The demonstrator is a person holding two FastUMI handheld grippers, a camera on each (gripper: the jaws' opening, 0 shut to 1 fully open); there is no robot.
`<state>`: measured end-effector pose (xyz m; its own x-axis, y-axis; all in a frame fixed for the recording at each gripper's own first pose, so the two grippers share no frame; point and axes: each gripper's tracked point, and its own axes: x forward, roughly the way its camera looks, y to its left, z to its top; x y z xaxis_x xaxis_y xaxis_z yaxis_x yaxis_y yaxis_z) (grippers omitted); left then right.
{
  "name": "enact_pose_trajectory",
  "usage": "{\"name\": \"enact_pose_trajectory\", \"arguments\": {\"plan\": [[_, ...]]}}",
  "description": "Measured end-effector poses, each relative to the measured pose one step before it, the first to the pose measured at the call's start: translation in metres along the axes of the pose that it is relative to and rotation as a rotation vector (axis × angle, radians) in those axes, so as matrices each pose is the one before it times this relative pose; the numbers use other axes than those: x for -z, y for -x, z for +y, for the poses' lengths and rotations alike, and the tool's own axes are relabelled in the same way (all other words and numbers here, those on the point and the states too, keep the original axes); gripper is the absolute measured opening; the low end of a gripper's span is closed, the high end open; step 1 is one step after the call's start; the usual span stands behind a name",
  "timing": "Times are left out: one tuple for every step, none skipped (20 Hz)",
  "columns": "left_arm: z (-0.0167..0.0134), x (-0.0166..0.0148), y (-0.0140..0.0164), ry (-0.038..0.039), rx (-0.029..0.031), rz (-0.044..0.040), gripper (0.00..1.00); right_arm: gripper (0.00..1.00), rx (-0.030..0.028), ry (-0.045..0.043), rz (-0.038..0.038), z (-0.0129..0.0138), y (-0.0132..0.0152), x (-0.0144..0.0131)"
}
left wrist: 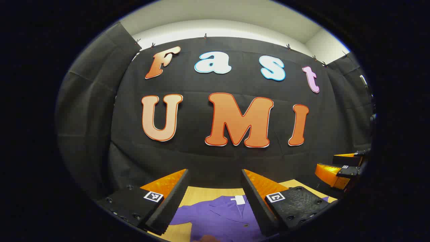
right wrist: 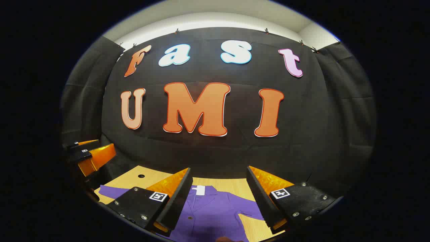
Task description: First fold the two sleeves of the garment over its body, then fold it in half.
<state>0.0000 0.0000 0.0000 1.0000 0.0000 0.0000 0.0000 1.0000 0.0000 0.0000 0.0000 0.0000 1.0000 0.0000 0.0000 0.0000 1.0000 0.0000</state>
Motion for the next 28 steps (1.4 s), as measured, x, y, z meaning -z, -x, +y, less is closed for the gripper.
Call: {"name": "enact_pose_trajectory", "arguments": {"plan": [[-0.00508, 0.00128, -0.00208, -0.00031, -0.00045, 0.00611, 0.95, 0.96, -0.00503, 0.00503, -0.00097, -0.00243, -0.00047, 0.00099], [-0.00330, 0.00293, -0.00186, -0.00659, -0.00375, 0.01015, 0.95, 0.96, -0.00217, 0.00561, -0.00095, -0.00231, -0.00104, 0.00108], [-0.00433, 0.00168, -0.00175, -0.00614, -0.00197, 0.00624, 0.95, 0.95, -0.00036, 0.00193, 0.00197, -0.00324, -0.00070, 0.00035], [-0.00390, 0.00121, -0.00017, 0.00483, 0.00099, 0.00502, 0.95, 0.95, -0.00397, -0.00013, 0.00001, -0.00193, -0.00029, 0.00142], [-0.00528, -0.00020, -0.00005, 0.01824, 0.00609, -0.00225, 0.95, 0.95, 0.00129, -0.00069, 0.00521, -0.00302, -0.00117, 0.00170], [-0.00538, 0.00026, -0.00126, 0.01563, 0.00827, -0.00266, 0.95, 0.96, -0.00478, -0.00306, 0.00713, -0.00201, 0.00023, 0.00207], [-0.00340, -0.00149, 0.00028, 0.00132, 0.00232, -0.00295, 0.95, 0.95, 0.00049, -0.00171, 0.00368, -0.00246, 0.00015, 0.00149], [-0.00192, 0.00256, 0.00108, -0.01193, -0.00298, -0.00011, 0.95, 0.96, 0.00055, -0.00245, 0.00345, -0.00286, -0.00017, 0.00204], [-0.00211, 0.00082, -0.00025, -0.01370, -0.00384, 0.00013, 0.95, 0.96, -0.00041, -0.00007, 0.00158, -0.00155, -0.00027, 0.00096], [-0.00199, 0.00111, -0.00081, -0.00961, -0.00058, 0.00093, 0.95, 0.96, 0.00046, -0.00080, 0.00455, -0.00175, 0.00080, 0.00170], [-0.00230, 0.00101, 0.00185, -0.00573, 0.00357, 0.00141, 0.95, 0.96, -0.00240, -0.00163, 0.00383, -0.00145, 0.00020, 0.00217], [-0.00322, 0.00254, 0.00182, -0.00617, 0.00255, 0.00345, 0.95, 0.95, 0.00284, -0.00130, 0.00325, -0.00270, 0.00083, 0.00167], [-0.00303, 0.00100, 0.00219, -0.00607, 0.00331, -0.00104, 0.95, 0.96, -0.00016, -0.00253, 0.00240, -0.00245, 0.00093, 0.00101], [-0.00153, -0.00134, -0.00033, -0.00610, -0.00098, -0.00538, 0.95, 0.96, 0.00350, 0.00028, -0.00011, -0.00179, -0.00037, 0.00054], [-0.00141, -0.00145, 0.00123, -0.00646, 0.00261, -0.00501, 0.95, 0.95, 0.00201, -0.00057, 0.00050, -0.00212, 0.00042, 0.00012], [-0.00133, 0.00018, 0.00032, -0.00634, 0.00163, -0.00376, 0.95, 0.96, 0.00221, 0.00034, 0.00009, -0.00136, -0.00076, 0.00010], [-0.00086, -0.00181, -0.00053, -0.00459, 0.00021, -0.00266, 0.95, 0.96, 0.00350, 0.00067, -0.00089, -0.00224, 0.00007, -0.00033], [-0.00282, 0.00005, 0.00123, -0.00291, 0.00179, -0.00159, 0.95, 0.95, 0.00201, -0.00005, -0.00186, -0.00235, 0.00101, 0.00000], [-0.00200, -0.00029, 0.00001, -0.00275, 0.00231, 0.00119, 0.95, 0.96, 0.00516, 0.00213, -0.00151, -0.00302, 0.00097, 0.00037], [-0.00226, 0.00161, 0.00141, -0.00342, 0.00304, 0.00152, 0.94, 0.96, 0.00547, 0.00129, -0.00159, -0.00299, -0.00043, 0.00041], [-0.00138, -0.00124, 0.00009, -0.00350, 0.00124, -0.00254, 0.95, 0.96, 0.00618, 0.00208, 0.00055, -0.00309, 0.00013, -0.00004], [-0.00109, -0.00004, 0.00054, -0.00448, 0.00047, -0.00349, 0.95, 0.95, 0.00425, -0.00052, 0.00120, -0.00227, 0.00026, 0.00107], [0.00001, -0.00308, 0.00091, -0.00510, -0.00389, -0.00845, 0.95, 0.96, 0.00536, -0.00064, 0.00317, -0.00313, 0.00041, 0.00106], [-0.00192, -0.00266, 0.00265, -0.00367, 0.00009, -0.01111, 0.95, 0.96, 0.00535, -0.00126, 0.00082, -0.00250, -0.00051, 0.00144], [-0.00085, -0.00359, 0.00091, -0.00310, 0.00020, -0.01033, 0.95, 0.96, 0.00732, -0.00060, 0.00017, -0.00406, -0.00010, 0.00068], [-0.00222, -0.00219, 0.00054, -0.00230, 0.00146, -0.00985, 0.95, 0.96, 0.00337, -0.00123, -0.00362, -0.00279, 0.00082, -0.00051], [-0.00145, -0.00168, 0.00047, -0.00505, 0.00018, -0.00535, 0.95, 0.96, 0.00546, 0.00137, -0.00434, -0.00250, -0.00025, -0.00057], [-0.00201, -0.00061, -0.00066, -0.00581, 0.00263, -0.00059, 0.95, 0.96, 0.00459, 0.00261, -0.00245, -0.00508, -0.00149, 0.00185]]}}
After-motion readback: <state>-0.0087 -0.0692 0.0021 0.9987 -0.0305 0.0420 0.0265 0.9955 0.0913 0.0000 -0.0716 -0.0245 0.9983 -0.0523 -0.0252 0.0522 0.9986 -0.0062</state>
